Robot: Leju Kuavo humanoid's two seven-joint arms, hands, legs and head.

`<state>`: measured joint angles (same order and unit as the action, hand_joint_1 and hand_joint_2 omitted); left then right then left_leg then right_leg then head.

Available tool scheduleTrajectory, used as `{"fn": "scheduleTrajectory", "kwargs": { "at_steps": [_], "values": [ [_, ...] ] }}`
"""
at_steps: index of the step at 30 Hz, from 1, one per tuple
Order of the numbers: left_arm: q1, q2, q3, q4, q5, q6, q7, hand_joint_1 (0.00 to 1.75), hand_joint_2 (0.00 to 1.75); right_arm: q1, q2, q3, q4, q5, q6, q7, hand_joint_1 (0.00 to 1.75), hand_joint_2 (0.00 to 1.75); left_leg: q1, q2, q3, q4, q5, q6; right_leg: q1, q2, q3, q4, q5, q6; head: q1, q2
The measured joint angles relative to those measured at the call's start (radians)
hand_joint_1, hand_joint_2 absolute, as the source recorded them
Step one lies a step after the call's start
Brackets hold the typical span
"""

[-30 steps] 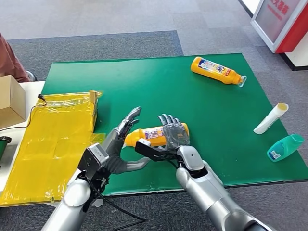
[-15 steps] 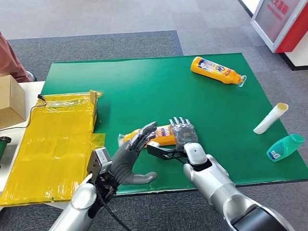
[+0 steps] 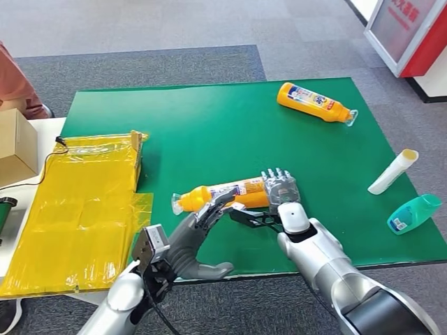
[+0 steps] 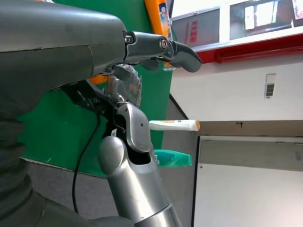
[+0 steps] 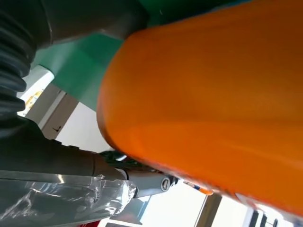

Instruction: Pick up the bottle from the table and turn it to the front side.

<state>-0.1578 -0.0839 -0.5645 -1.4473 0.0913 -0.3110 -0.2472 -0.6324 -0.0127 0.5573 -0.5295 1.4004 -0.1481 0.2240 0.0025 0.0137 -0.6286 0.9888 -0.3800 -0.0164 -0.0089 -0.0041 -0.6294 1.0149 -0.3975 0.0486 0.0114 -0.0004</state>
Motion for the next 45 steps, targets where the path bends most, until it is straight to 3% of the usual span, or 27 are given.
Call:
{"fn": "scheduleTrajectory", "kwargs": {
  "at_steps": [26, 30, 32, 37, 45],
  "values": [
    [0.003, 0.000, -0.001, 0.002, 0.002, 0.005, 0.000, 0.00, 1.75, 0.004, 0.000, -0.035, 0.008, 0.022, -0.022, -0.026, 1.75, 1.75, 0.000, 0.000, 0.000, 0.000, 0.000, 0.000, 0.000, 0.000, 0.000, 0.000, 0.000, 0.000, 0.000, 0.000],
    [0.009, 0.001, 0.003, 0.002, 0.007, 0.011, 0.004, 0.00, 1.75, 0.015, 0.021, -0.171, -0.002, -0.261, 0.022, -0.202, 1.75, 1.75, 0.000, 0.000, 0.000, 0.000, 0.000, 0.000, 0.000, 0.000, 0.000, 0.000, 0.000, 0.000, 0.000, 0.000],
    [0.012, 0.002, 0.006, 0.002, 0.008, 0.014, 0.005, 0.00, 1.75, 0.021, 0.029, -0.214, -0.011, -0.335, 0.050, -0.240, 1.75, 1.75, 0.000, 0.000, 0.000, 0.000, 0.000, 0.000, 0.000, 0.000, 0.000, 0.000, 0.000, 0.000, 0.000, 0.000],
    [0.015, 0.005, 0.013, 0.004, 0.016, 0.018, 0.005, 0.00, 1.75, 0.027, 0.037, -0.276, -0.022, -0.434, 0.083, -0.276, 1.75, 1.75, 0.000, 0.000, -0.001, 0.000, 0.000, 0.000, 0.000, 0.000, 0.000, 0.000, 0.000, 0.000, 0.000, 0.000],
    [0.018, 0.009, 0.024, 0.011, 0.021, 0.022, 0.005, 0.00, 1.75, 0.028, 0.040, -0.304, -0.024, -0.484, 0.086, -0.289, 1.75, 1.75, 0.000, 0.000, -0.001, 0.000, 0.000, 0.000, 0.000, 0.000, -0.001, 0.000, 0.000, 0.000, 0.000, 0.000]
  ]
}}
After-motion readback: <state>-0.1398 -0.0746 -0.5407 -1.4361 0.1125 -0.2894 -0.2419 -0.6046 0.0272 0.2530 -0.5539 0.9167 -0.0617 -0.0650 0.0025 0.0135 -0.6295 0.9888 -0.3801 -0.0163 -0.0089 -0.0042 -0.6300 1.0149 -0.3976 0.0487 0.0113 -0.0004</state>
